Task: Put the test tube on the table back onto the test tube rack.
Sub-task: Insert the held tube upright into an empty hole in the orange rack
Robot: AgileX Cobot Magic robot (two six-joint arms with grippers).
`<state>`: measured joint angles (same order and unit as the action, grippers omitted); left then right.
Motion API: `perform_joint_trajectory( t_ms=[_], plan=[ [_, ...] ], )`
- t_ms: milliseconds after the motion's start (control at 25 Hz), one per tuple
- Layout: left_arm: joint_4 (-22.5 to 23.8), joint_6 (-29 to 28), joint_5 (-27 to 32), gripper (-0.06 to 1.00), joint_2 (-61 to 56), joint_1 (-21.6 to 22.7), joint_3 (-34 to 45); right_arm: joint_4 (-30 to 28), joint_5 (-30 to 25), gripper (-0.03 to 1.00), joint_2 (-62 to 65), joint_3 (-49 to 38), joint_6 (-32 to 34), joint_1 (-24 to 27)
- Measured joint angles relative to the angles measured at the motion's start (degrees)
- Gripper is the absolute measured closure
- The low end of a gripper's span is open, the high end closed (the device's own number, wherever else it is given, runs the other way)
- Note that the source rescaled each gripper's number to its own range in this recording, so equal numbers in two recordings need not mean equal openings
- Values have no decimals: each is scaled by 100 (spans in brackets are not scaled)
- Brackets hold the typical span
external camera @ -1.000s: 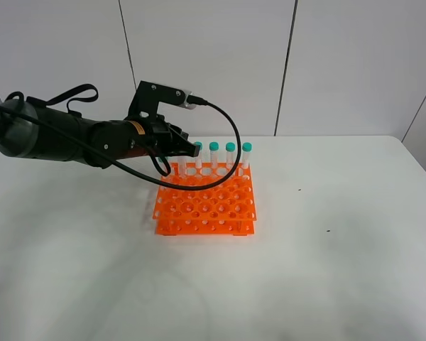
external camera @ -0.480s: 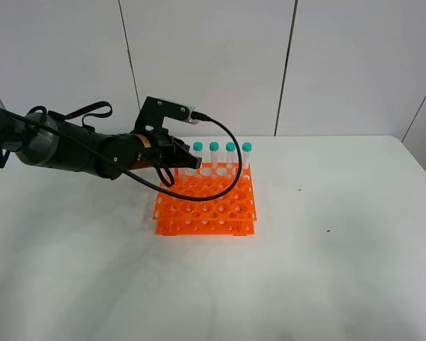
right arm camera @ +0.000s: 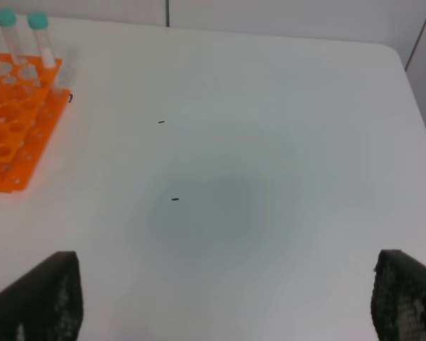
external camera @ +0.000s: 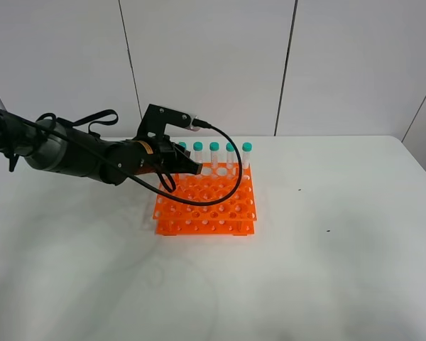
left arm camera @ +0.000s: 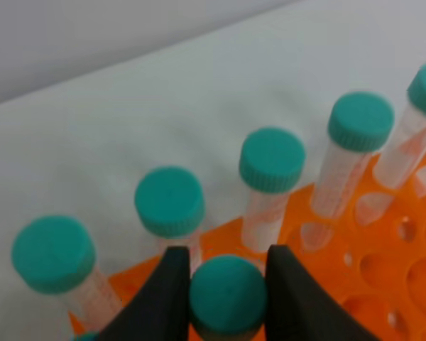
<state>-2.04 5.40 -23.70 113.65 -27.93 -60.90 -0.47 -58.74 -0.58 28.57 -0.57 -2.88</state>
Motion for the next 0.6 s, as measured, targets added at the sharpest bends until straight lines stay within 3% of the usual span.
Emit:
perform_joint_trajectory(
  t_ms=[600],
  plan=[
    [-6, -16, -38, 94, 48, 0, 0, 0, 0, 8, 0, 0, 0, 0]
  ],
)
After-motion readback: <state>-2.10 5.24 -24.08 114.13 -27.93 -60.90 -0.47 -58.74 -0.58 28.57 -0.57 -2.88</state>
